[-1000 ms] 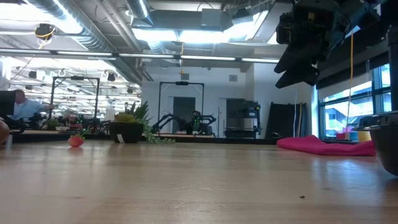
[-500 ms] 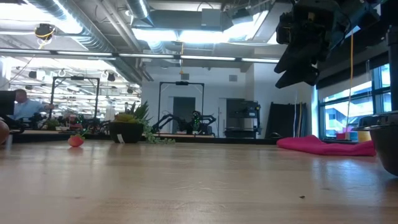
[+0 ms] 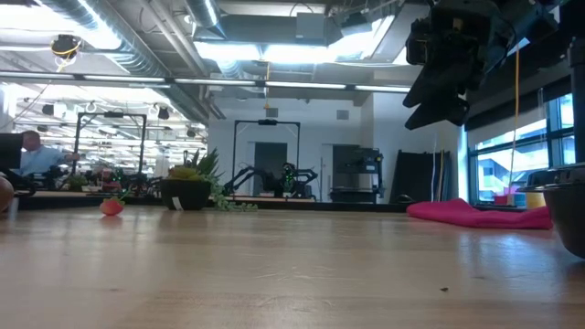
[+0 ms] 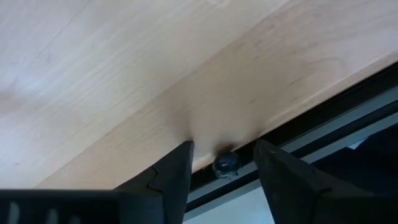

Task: Pick and placing Produce into tupperware
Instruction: Put the blueberry into the left black bin

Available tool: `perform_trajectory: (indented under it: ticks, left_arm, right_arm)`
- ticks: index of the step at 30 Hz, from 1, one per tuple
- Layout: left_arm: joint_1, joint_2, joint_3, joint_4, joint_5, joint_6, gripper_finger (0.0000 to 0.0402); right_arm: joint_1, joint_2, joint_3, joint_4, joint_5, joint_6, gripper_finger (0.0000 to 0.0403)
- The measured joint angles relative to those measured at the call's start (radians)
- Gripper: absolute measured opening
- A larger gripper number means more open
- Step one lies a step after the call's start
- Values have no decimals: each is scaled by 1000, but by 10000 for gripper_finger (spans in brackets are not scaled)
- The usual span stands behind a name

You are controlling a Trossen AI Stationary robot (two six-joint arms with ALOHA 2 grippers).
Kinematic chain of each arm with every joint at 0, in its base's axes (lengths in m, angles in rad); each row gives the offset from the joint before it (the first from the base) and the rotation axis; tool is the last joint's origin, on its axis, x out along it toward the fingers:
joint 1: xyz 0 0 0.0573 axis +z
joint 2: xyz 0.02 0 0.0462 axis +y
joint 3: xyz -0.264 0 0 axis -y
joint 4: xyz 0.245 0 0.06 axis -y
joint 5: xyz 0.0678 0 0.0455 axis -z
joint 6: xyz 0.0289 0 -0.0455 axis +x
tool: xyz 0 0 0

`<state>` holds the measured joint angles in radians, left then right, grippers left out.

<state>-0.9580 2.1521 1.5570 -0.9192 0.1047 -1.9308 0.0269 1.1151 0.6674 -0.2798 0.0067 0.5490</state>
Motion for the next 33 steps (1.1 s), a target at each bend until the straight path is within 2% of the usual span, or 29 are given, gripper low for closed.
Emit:
perform_trajectory:
  ticks: [13, 24, 33]
  left_arm:
    - [-1, 0, 0, 4, 27, 6, 146]
    - [-1, 0, -1, 9, 57, 1, 153]
    - [-1, 0, -1, 11, 66, 2, 130]
  right_arm:
    - [0, 0, 0, 0, 0, 0, 222]
    - [0, 0, 0, 0, 0, 0, 222]
    - [0, 0, 0, 0, 0, 0, 222]
